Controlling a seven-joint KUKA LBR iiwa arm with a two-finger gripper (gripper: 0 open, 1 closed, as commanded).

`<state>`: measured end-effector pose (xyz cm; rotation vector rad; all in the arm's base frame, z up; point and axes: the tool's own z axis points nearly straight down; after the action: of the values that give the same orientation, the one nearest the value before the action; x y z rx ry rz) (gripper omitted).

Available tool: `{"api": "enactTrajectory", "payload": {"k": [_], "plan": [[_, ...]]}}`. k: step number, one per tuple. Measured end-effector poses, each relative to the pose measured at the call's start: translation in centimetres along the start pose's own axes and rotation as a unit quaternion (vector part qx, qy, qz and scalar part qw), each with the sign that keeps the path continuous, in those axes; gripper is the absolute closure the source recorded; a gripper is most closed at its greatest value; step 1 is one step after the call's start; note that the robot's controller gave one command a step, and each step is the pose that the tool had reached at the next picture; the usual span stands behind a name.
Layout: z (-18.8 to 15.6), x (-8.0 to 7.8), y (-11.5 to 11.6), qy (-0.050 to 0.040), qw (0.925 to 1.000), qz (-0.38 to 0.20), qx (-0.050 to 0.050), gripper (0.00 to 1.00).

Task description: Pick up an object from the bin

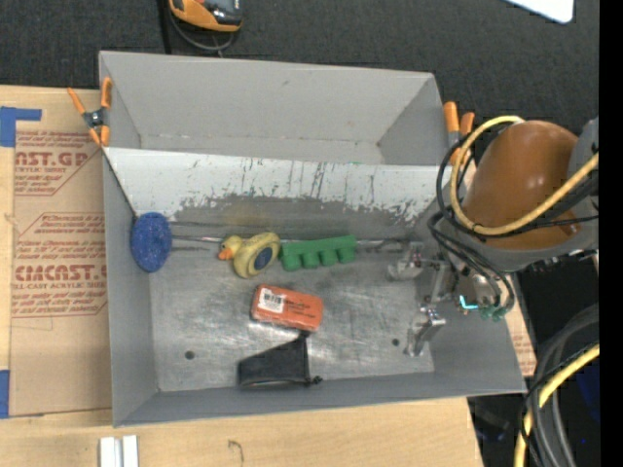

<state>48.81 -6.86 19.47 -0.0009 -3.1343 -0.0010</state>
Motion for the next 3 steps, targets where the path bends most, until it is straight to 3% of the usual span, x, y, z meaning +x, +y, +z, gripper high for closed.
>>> {"api": "enactTrajectory", "payload": {"k": [1, 2, 3], "plan": [[-0.4, -0.2, 0.0, -0.004, 1.0, -0.001, 0.0, 0.0], [4.3, -0.6, 2.0, -0.0078, 0.9999, -0.012, 0.001, 0.0], [10.5, -0.7, 2.2, -0.0061, 1.0, 0.002, 0.0, 0.0]]}}
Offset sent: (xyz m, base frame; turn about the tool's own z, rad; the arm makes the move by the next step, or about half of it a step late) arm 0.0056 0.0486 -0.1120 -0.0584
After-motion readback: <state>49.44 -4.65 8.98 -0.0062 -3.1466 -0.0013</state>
